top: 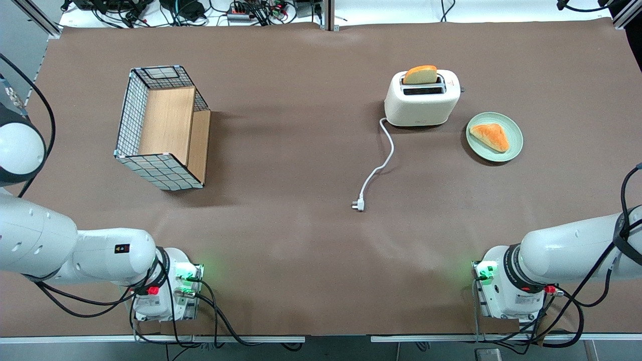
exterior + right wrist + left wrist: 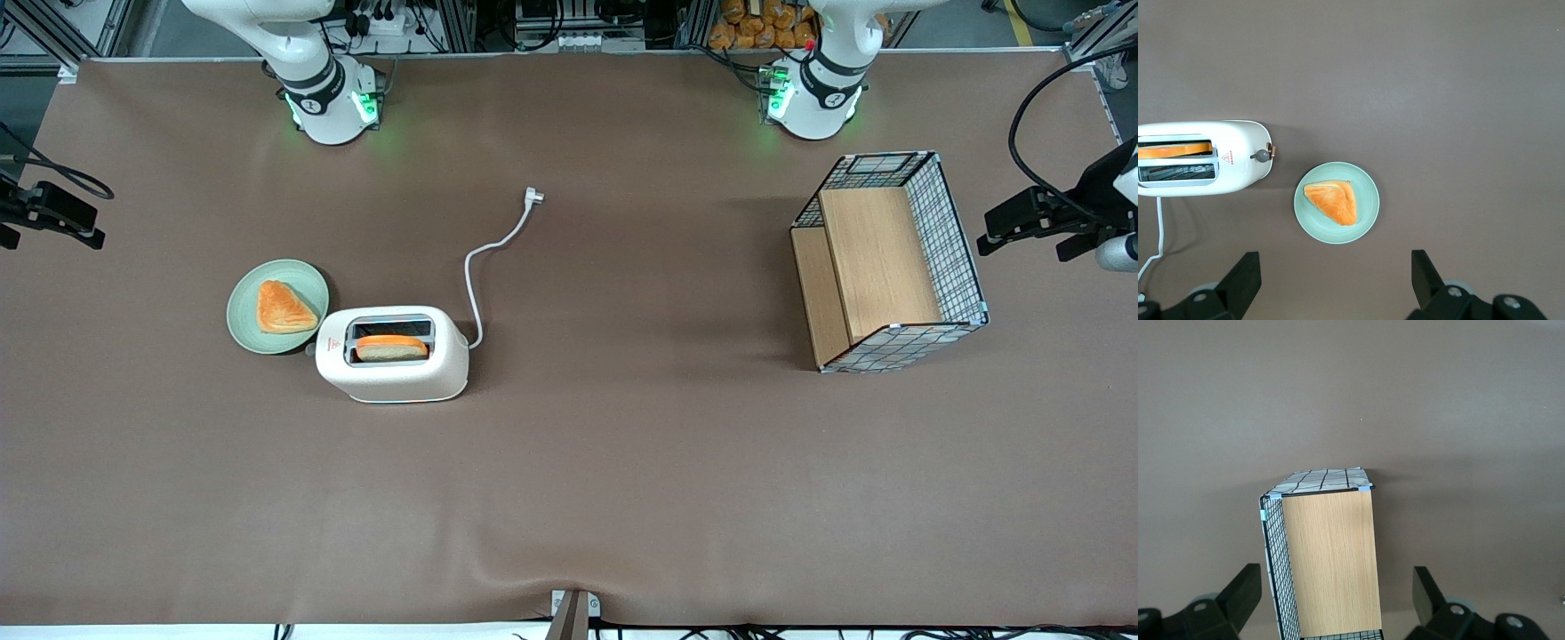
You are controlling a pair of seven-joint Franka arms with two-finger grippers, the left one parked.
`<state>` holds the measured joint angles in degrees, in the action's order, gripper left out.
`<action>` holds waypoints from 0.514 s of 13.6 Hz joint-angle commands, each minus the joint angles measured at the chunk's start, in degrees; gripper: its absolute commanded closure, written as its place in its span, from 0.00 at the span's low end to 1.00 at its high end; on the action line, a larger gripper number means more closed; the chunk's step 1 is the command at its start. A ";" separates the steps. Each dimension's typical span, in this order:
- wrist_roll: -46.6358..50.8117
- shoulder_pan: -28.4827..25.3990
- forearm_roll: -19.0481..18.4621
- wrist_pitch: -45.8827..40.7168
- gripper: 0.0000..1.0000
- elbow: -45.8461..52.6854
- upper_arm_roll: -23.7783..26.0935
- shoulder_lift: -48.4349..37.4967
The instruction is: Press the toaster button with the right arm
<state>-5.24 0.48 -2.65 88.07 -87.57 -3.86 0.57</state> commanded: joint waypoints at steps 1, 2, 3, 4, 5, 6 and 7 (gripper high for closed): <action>0.05 0.22 -0.34 -0.53 0.00 0.64 0.26 0.31; 0.14 0.14 -0.34 -0.53 0.00 0.73 0.26 0.40; 0.14 0.13 -0.43 -0.53 0.00 0.73 0.26 0.40; 0.14 0.05 -0.43 -0.53 0.00 0.73 0.26 0.40; 0.14 0.13 -0.43 -0.62 0.00 0.73 0.26 0.40; 0.14 0.13 -0.34 -0.62 0.00 0.73 0.26 0.49; 0.14 0.05 -0.43 -0.71 0.00 0.73 0.26 0.66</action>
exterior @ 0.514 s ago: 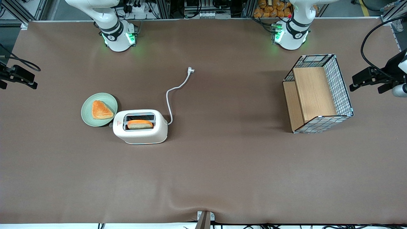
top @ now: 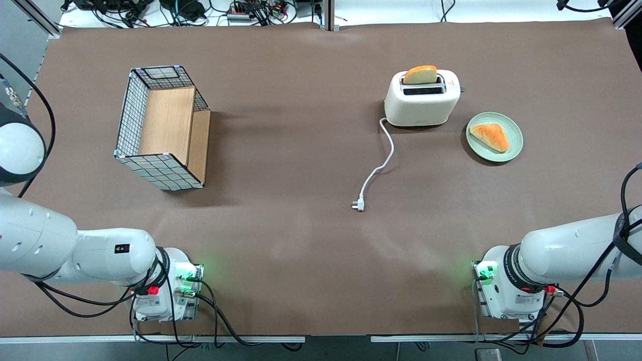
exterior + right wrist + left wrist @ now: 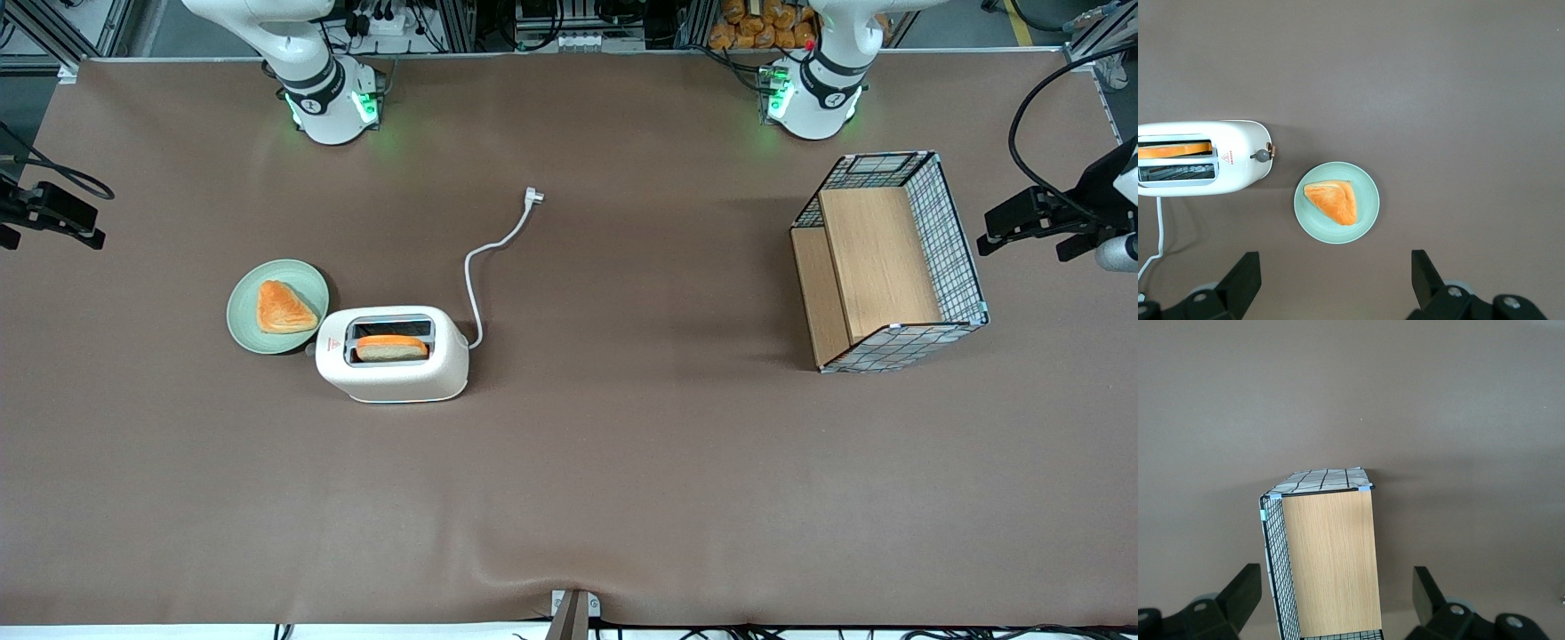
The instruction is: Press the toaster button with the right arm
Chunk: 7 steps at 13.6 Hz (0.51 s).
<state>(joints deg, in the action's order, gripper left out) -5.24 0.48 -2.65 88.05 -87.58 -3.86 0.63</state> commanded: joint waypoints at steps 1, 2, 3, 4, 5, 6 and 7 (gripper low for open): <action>0.05 -0.04 -0.43 -0.69 0.00 0.75 0.26 0.86; 0.05 -0.21 -0.52 -0.77 0.00 0.75 0.35 1.04; 0.05 -0.30 -0.52 -0.77 0.00 0.75 0.35 1.04; 0.05 -0.30 -0.52 -0.77 0.00 0.75 0.43 1.13; -0.04 -0.30 -0.52 -0.77 0.00 0.66 0.43 1.39; 0.05 -0.30 -0.52 -0.77 0.00 0.49 0.43 2.00; 0.05 -0.30 -0.43 -0.77 0.00 0.22 0.43 2.44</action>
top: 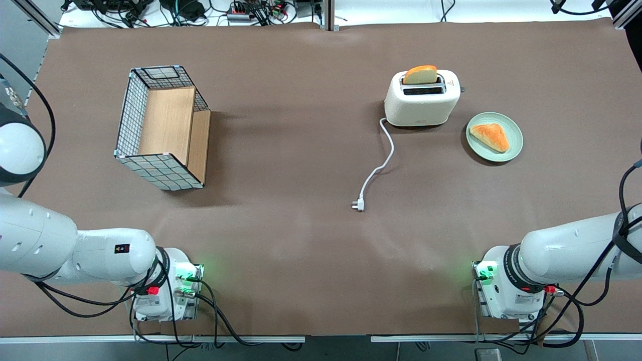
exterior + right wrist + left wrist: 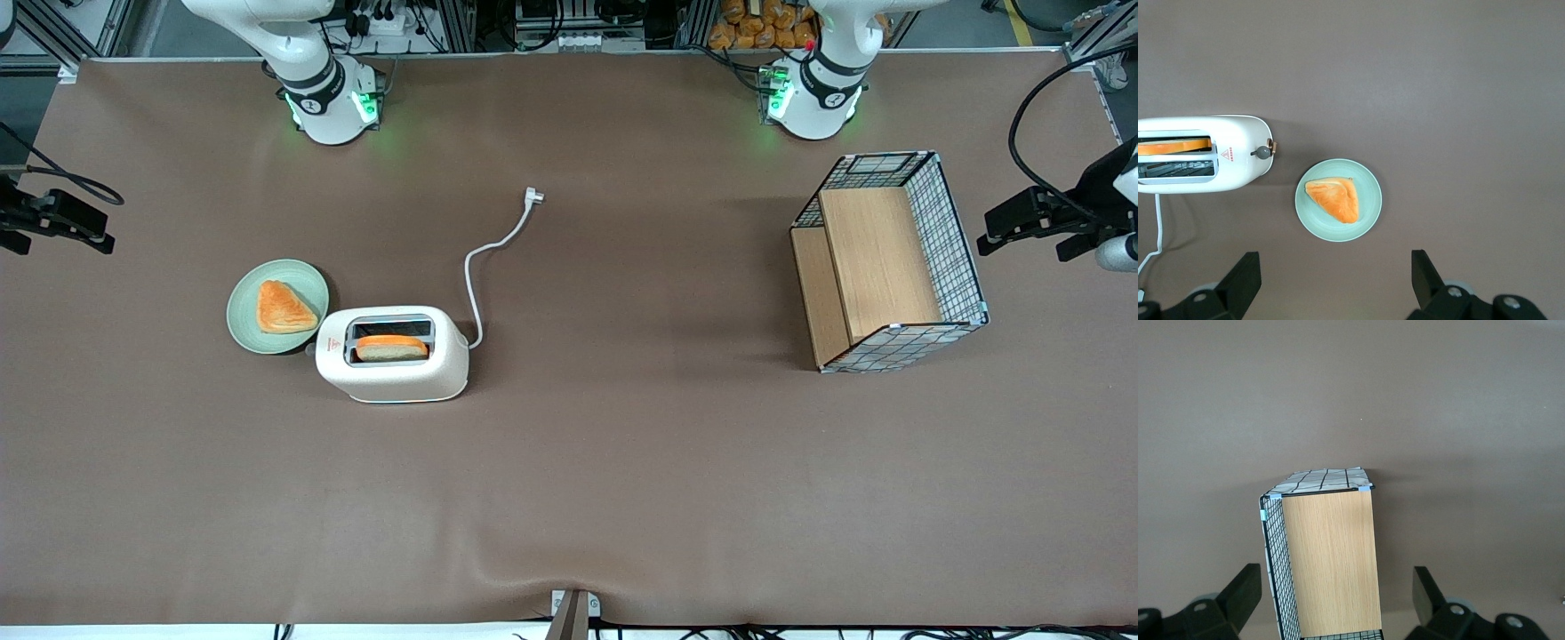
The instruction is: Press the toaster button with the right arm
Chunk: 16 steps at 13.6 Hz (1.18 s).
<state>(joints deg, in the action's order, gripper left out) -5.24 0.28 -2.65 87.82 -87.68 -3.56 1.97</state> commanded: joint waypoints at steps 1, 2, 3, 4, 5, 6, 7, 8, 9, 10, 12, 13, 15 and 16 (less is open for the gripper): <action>-0.03 0.16 -0.34 -0.55 0.00 0.23 0.13 1.89; -0.21 0.34 0.01 -0.55 0.00 0.22 0.13 2.95; -0.65 0.42 0.97 -0.55 0.00 0.14 0.05 4.00; -0.74 0.69 2.02 -0.55 0.00 -0.21 0.04 4.79; -0.83 0.69 3.16 -0.55 0.00 -0.21 -0.04 5.67; -0.83 0.69 3.35 -0.55 0.00 -0.30 -0.04 6.20; -0.83 0.51 3.35 -0.37 0.00 -0.48 -0.04 6.73; -0.83 0.43 3.44 -0.11 0.00 -0.83 0.04 7.17; -0.74 0.42 3.52 0.15 0.05 -1.35 0.04 8.04; -0.74 0.42 4.83 0.24 0.14 -1.44 0.04 8.75; -0.83 0.69 7.12 0.24 0.32 -1.53 -0.04 9.72; -0.83 0.43 7.13 0.24 0.49 -1.62 -0.04 9.90; -0.74 0.16 7.13 0.33 0.86 -1.62 -0.04 10.86; -0.74 0.16 7.22 0.42 0.95 -1.62 -0.04 12.00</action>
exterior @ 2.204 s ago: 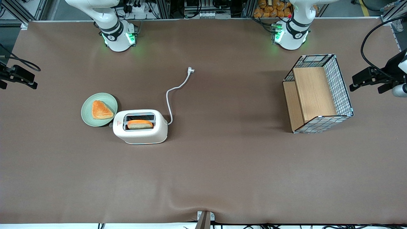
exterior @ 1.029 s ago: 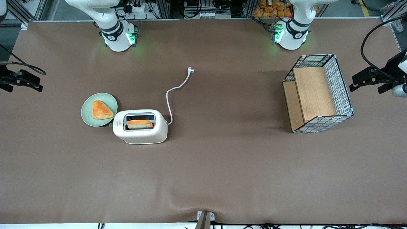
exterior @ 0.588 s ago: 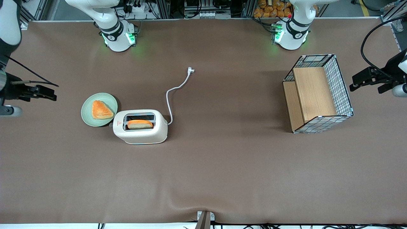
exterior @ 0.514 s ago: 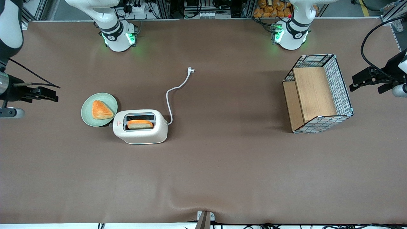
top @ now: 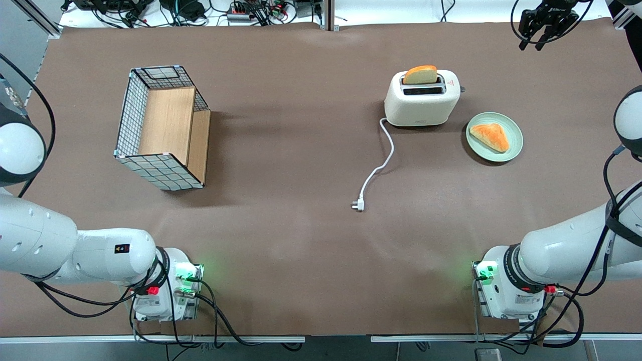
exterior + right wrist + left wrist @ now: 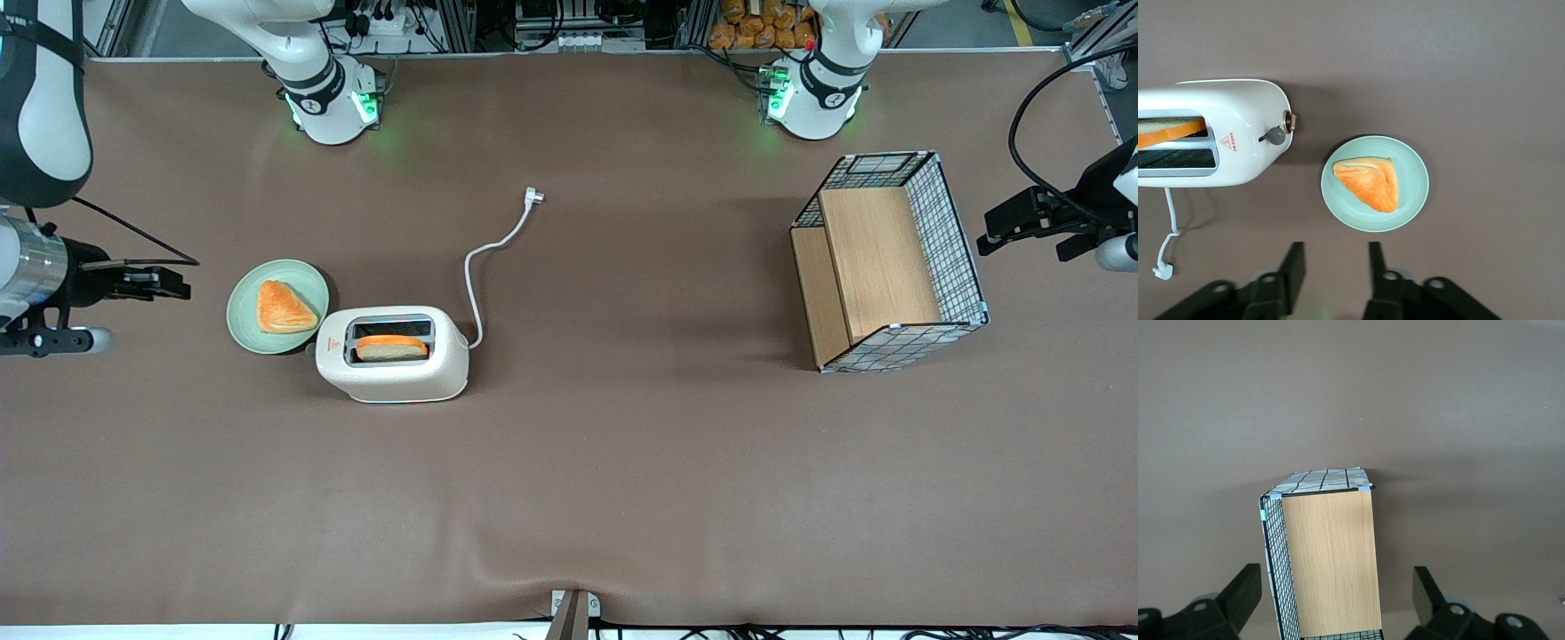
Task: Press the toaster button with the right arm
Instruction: 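Move the right gripper toward the toaster's side lever beside the plate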
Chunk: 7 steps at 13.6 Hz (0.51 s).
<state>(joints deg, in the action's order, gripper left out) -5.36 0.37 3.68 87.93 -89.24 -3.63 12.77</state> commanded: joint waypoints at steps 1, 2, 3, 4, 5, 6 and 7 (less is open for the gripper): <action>-0.44 0.16 1.33 1.27 1.00 -0.05 0.03 2.51; -0.26 0.33 1.68 2.15 1.00 -0.05 0.03 3.74; -0.26 0.33 2.12 2.42 1.00 0.03 0.03 4.63; -0.17 0.16 2.99 2.86 1.00 -0.05 0.03 4.98; 0.00 -0.01 3.61 3.21 1.00 -0.66 0.03 5.77; 0.00 -0.02 4.83 5.13 1.00 -1.71 0.03 6.56; 0.00 -0.10 5.19 8.28 1.00 -3.81 0.03 6.92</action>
<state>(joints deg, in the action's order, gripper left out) -5.34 0.32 7.21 92.55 -90.33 -3.61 19.23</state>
